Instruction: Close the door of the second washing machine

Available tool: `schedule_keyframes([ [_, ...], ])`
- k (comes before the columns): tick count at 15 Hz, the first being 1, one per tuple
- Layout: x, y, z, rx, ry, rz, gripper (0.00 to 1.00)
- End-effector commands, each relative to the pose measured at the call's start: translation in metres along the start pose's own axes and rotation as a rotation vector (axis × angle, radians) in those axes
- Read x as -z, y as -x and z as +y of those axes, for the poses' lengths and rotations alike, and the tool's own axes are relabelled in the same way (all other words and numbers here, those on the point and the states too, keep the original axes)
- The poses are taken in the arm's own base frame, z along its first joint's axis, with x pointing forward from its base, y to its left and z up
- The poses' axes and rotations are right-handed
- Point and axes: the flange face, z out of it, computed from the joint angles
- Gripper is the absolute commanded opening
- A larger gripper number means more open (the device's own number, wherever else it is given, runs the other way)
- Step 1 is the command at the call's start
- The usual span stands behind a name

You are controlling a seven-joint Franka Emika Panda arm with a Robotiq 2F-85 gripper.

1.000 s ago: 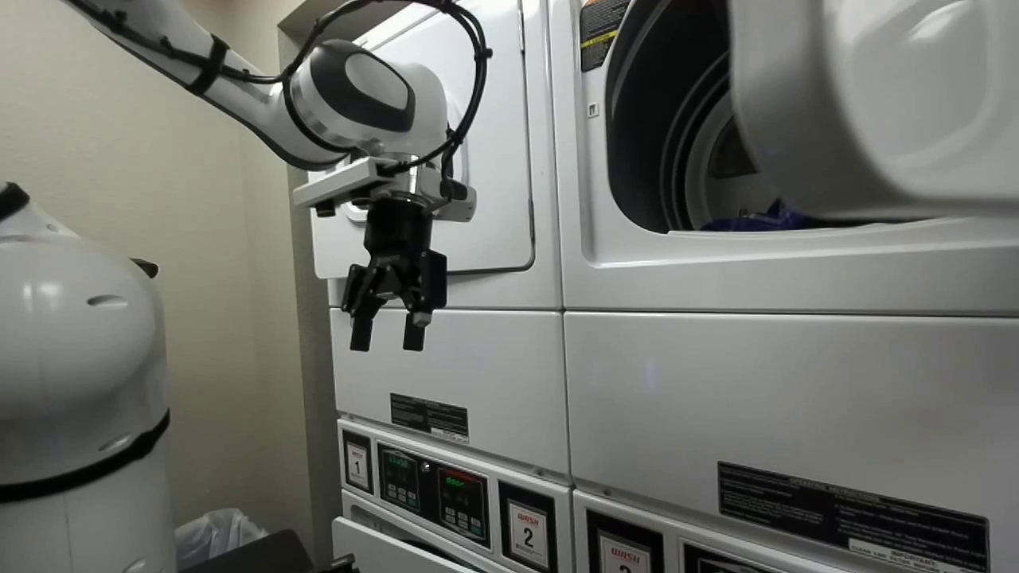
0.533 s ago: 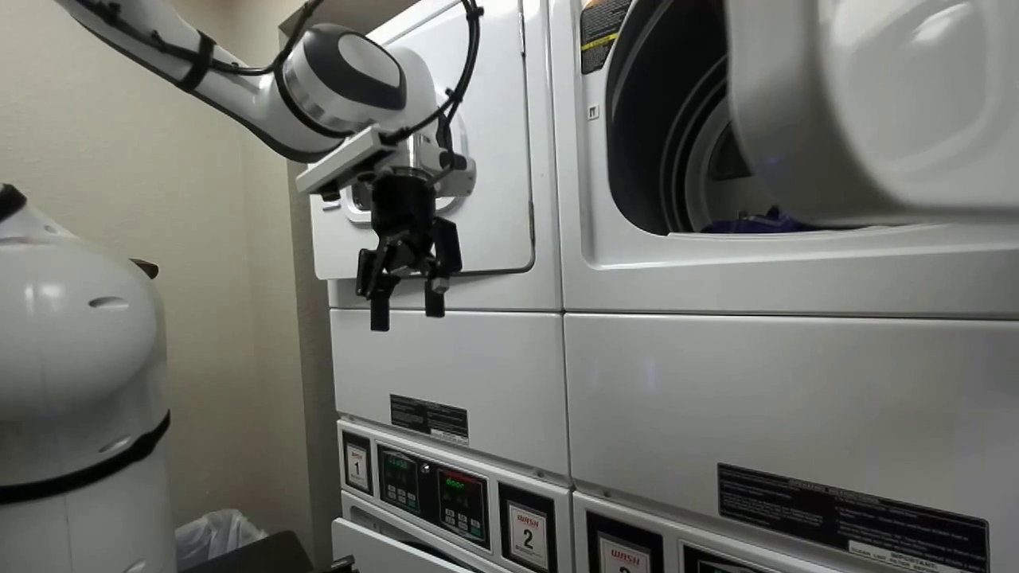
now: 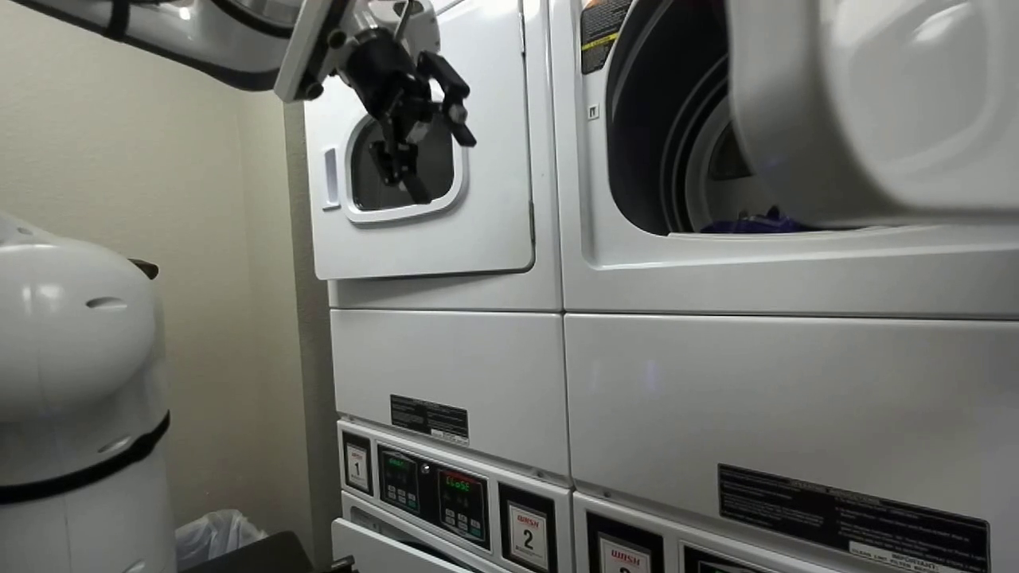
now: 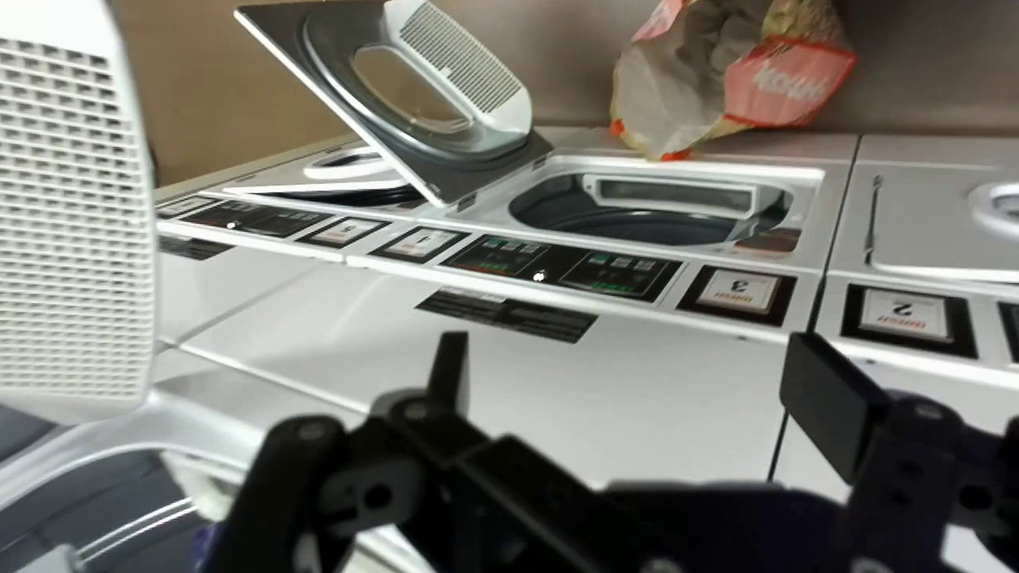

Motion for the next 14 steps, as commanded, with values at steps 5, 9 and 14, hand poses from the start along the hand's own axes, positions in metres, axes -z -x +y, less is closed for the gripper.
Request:
schedule_keyframes([
  [5, 0.044, 0.066, 0.07, -0.338, 0.246, 0.086, 1.0],
  [9, 0.05, 0.099, 0.116, -0.469, 0.376, 0.109, 1.0],
  [14, 0.043, 0.109, 0.134, -0.473, 0.414, 0.081, 1.0],
])
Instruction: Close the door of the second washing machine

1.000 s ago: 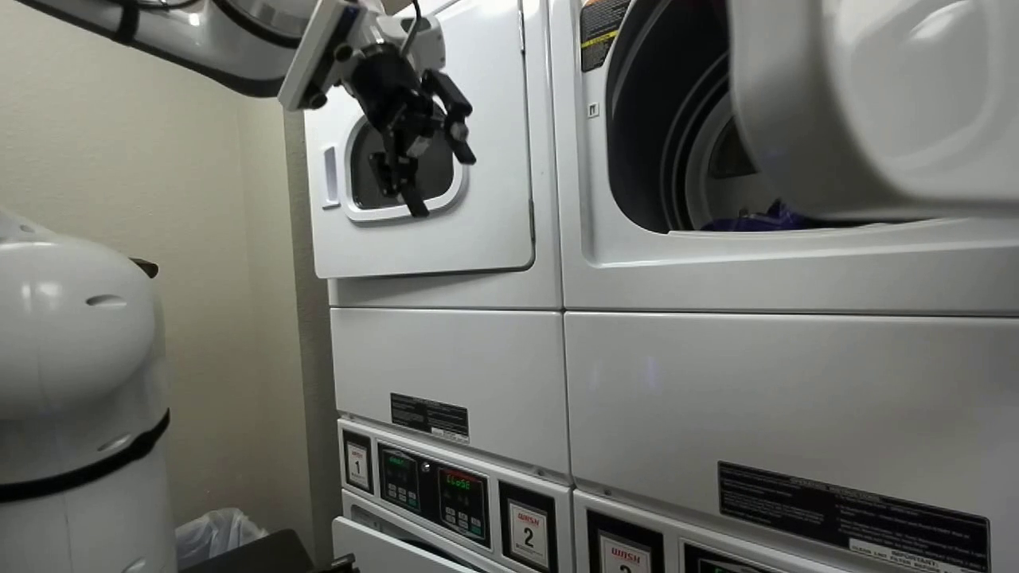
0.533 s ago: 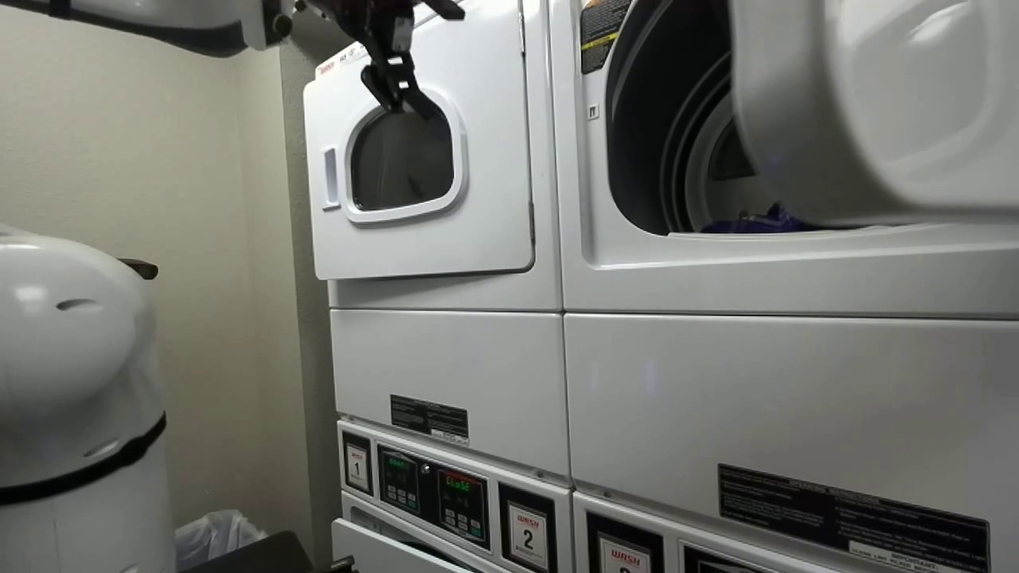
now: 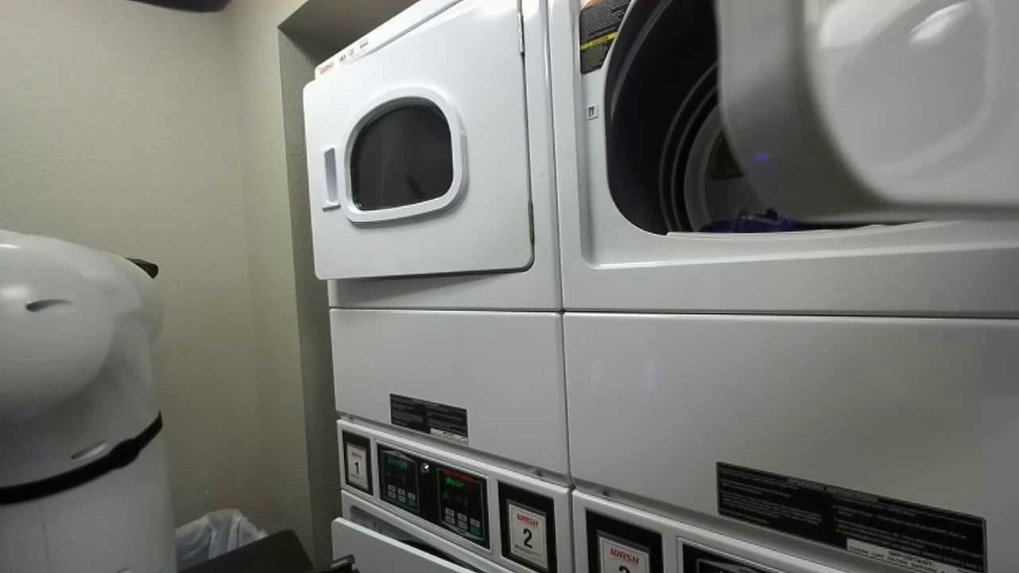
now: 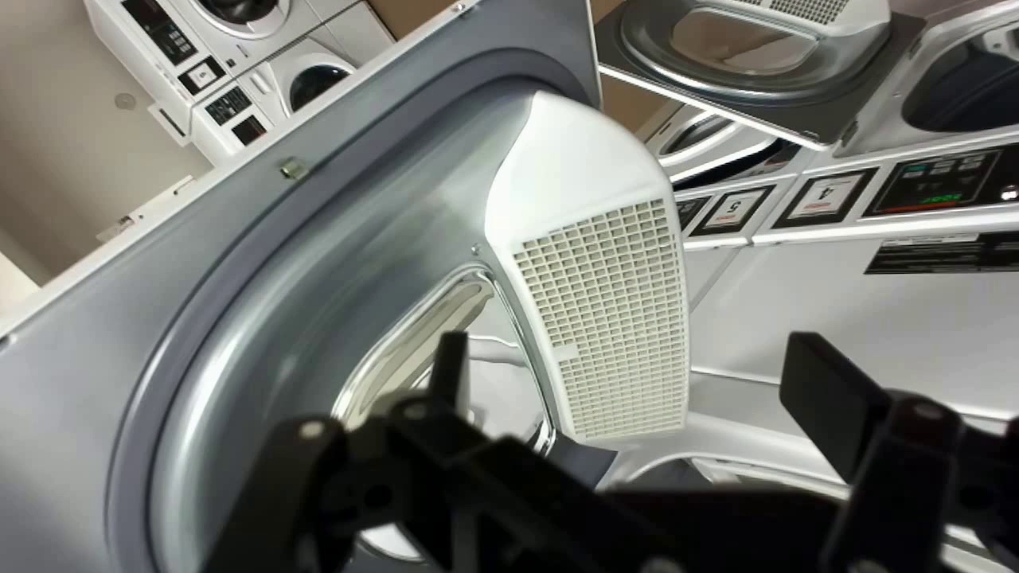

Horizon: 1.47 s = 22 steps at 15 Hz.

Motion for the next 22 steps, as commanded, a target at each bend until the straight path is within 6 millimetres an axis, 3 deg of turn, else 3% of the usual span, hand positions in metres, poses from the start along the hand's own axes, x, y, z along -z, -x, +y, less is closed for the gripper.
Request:
schedule_keyframes([
  [1, -0.001, -0.001, 0.0, -0.006, 0.004, -0.002, 1.0],
  [6, -0.002, -0.004, 0.006, -0.012, -0.008, 0.004, 1.0],
  [10, -0.001, 0.002, 0.028, -0.031, -0.049, 0.013, 1.0],
  [15, -0.002, 0.01, 0.065, -0.082, -0.057, 0.021, 1.0],
  [22, -0.023, 0.022, 0.128, -0.145, -0.06, 0.006, 1.0],
])
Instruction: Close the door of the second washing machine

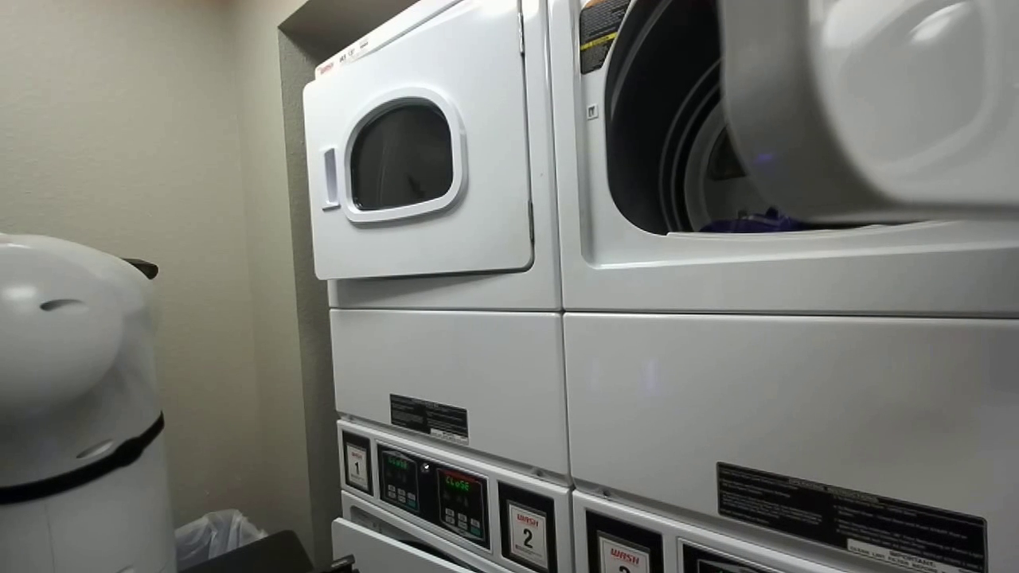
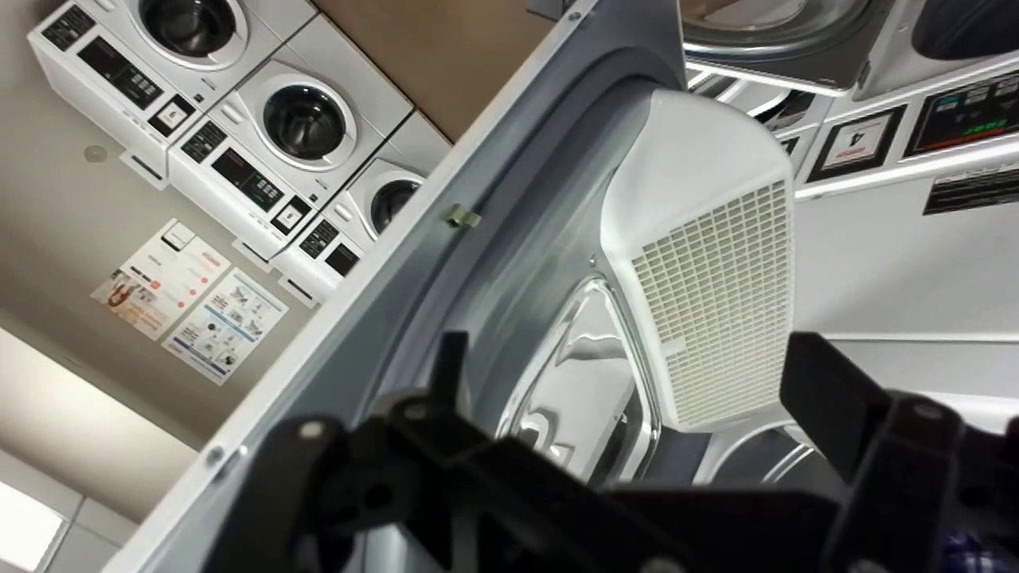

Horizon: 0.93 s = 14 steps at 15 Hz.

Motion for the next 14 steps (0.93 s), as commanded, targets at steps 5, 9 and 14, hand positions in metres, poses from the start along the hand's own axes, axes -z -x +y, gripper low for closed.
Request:
schedule_keyframes([
  [5, -0.007, 0.001, 0.062, -0.006, -0.009, -0.009, 1.0],
  [9, -0.019, 0.002, 0.09, -0.009, -0.051, -0.015, 1.0],
  [14, -0.037, 0.005, 0.121, -0.009, -0.12, -0.01, 1.0],
])
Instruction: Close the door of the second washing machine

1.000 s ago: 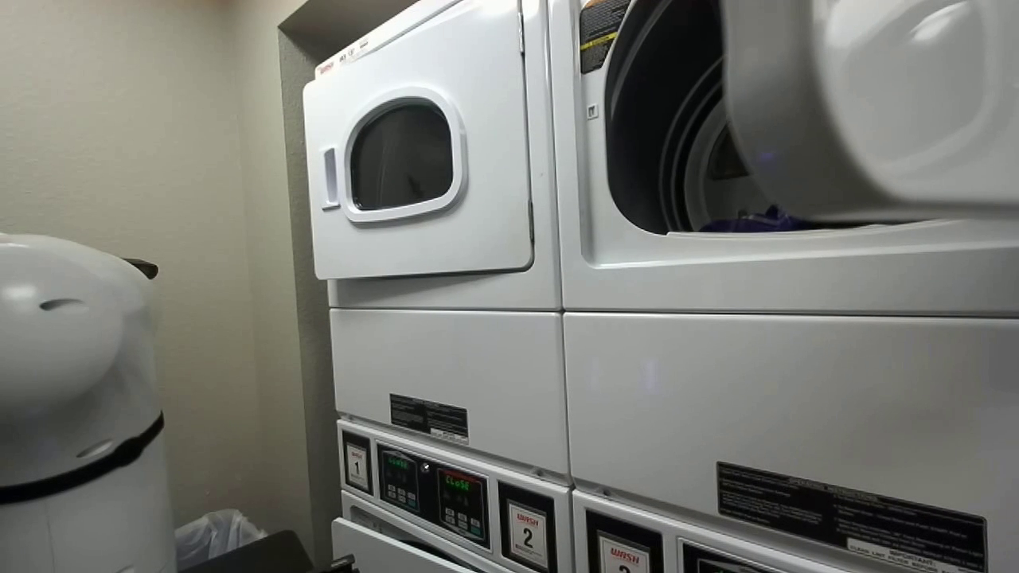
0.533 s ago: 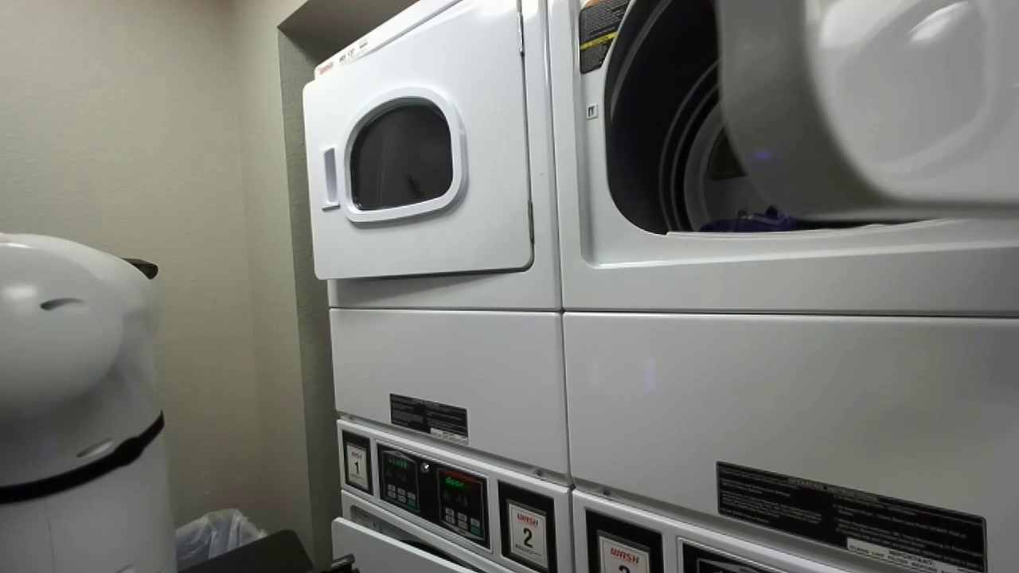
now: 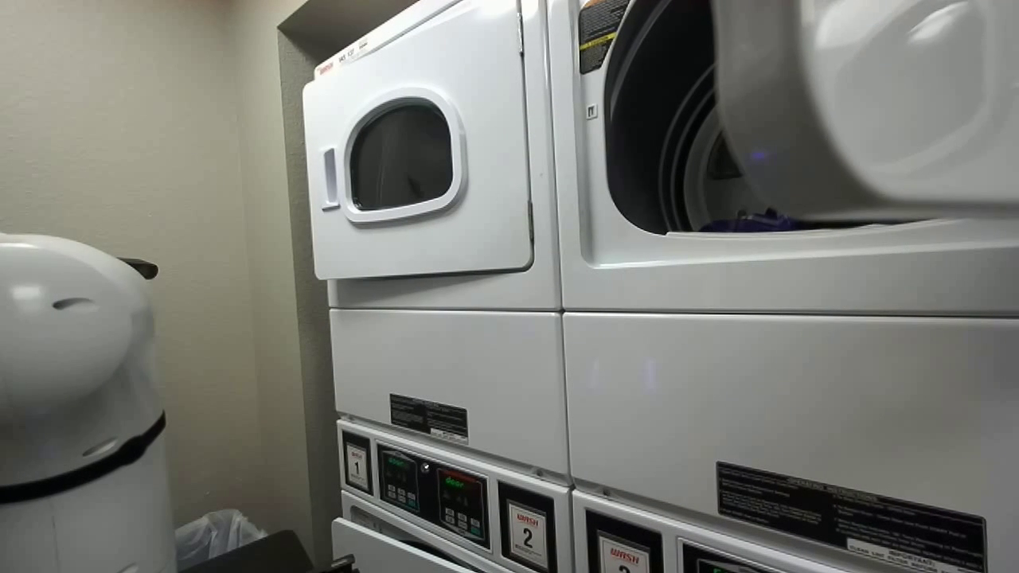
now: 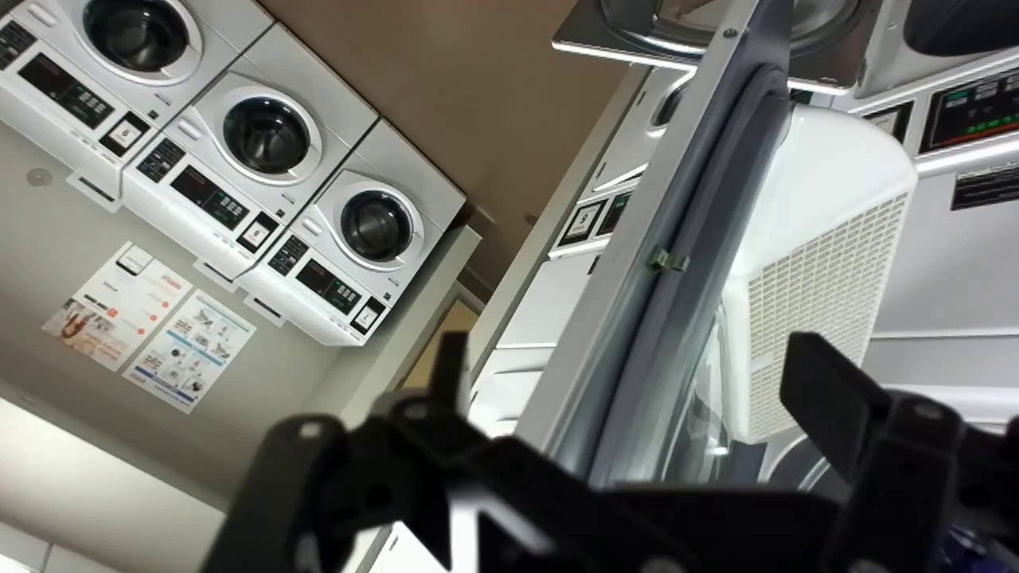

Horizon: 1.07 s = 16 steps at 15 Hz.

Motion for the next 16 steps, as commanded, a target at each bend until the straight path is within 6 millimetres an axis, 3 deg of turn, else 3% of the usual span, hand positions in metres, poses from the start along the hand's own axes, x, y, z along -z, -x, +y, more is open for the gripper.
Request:
schedule_keyframes([
  [1, -0.007, -0.009, 0.022, 0.021, -0.056, -0.005, 1.0],
  [10, -0.045, -0.014, 0.055, 0.049, -0.337, 0.037, 1.0],
  [16, -0.062, -0.018, 0.049, 0.109, -0.622, 0.088, 1.0],
])
